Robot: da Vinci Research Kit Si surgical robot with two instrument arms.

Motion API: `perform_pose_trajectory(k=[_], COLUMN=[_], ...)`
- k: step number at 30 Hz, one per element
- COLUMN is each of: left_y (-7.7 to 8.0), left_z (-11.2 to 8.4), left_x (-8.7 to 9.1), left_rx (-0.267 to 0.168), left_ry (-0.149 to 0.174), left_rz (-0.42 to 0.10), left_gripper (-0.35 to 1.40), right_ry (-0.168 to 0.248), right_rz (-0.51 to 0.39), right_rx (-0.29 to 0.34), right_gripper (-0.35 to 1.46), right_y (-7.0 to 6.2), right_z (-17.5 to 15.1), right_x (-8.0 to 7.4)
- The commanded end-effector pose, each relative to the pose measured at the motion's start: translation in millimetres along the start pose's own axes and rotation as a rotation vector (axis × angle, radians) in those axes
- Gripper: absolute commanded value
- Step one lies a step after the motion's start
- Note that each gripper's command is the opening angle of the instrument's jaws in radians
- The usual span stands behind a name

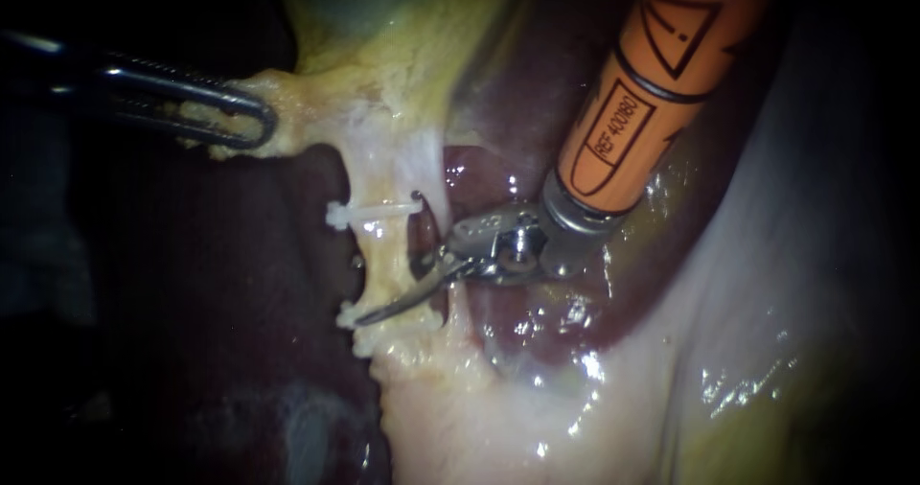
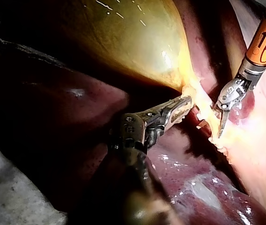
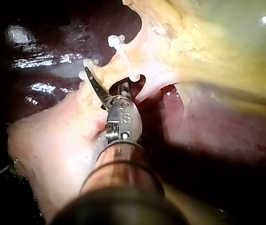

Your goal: Go to the cutting position left tube

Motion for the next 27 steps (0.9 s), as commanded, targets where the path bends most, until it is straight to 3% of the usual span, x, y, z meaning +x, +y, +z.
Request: perform_pose_trajectory(k=[1, 7, 27], left_y=[0.0, 0.0, 0.1], left_z=[0.0, 0.0, 0.0], left_x=[0.0, 0.0, 0.1], left_rx=[0.000, 0.000, 0.000], left_ry=[0.000, 0.000, 0.000], left_rz=[0.000, 0.000, 0.000], left_gripper=[-0.35, -0.35, -0.35], right_ry=[0.007, 0.038, 0.060], right_rz=[0.007, 0.029, 0.045], right_rx=[0.003, 0.014, 0.016], right_gripper=[1.45, 1.45, 1.45], right_y=[-0.1, 0.0, 0.4], right_z=[-0.2, -0.8, 1.2], right_x=[0.2, 0.9, 1.4])
